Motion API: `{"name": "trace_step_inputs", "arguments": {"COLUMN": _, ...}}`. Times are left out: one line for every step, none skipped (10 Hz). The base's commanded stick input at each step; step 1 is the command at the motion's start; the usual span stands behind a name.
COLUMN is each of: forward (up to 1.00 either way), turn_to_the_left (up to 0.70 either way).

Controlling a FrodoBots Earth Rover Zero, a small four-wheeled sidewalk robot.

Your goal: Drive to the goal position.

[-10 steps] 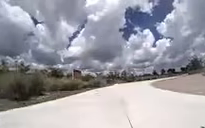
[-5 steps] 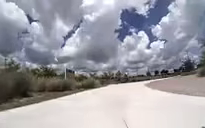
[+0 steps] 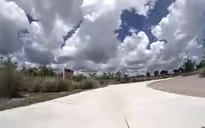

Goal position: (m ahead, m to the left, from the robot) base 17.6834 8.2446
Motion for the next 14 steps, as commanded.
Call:
{"name": "trace_step_inputs", "arguments": {"forward": 0.7, "turn_to_the_left": 0.0}}
{"name": "trace_step_inputs", "arguments": {"forward": 0.7, "turn_to_the_left": 0.0}}
{"name": "trace_step_inputs", "arguments": {"forward": 0.7, "turn_to_the_left": 0.0}}
{"name": "trace_step_inputs", "arguments": {"forward": 0.7, "turn_to_the_left": -0.09}}
{"name": "trace_step_inputs", "arguments": {"forward": 0.7, "turn_to_the_left": -0.35}}
{"name": "trace_step_inputs", "arguments": {"forward": 0.7, "turn_to_the_left": -0.35}}
{"name": "trace_step_inputs", "arguments": {"forward": 0.7, "turn_to_the_left": -0.35}}
{"name": "trace_step_inputs", "arguments": {"forward": 0.7, "turn_to_the_left": -0.35}}
{"name": "trace_step_inputs", "arguments": {"forward": 0.7, "turn_to_the_left": -0.24}}
{"name": "trace_step_inputs", "arguments": {"forward": 0.7, "turn_to_the_left": 0.0}}
{"name": "trace_step_inputs", "arguments": {"forward": 0.7, "turn_to_the_left": 0.0}}
{"name": "trace_step_inputs", "arguments": {"forward": 0.7, "turn_to_the_left": 0.0}}
{"name": "trace_step_inputs", "arguments": {"forward": 0.7, "turn_to_the_left": 0.0}}
{"name": "trace_step_inputs", "arguments": {"forward": 0.7, "turn_to_the_left": 0.0}}
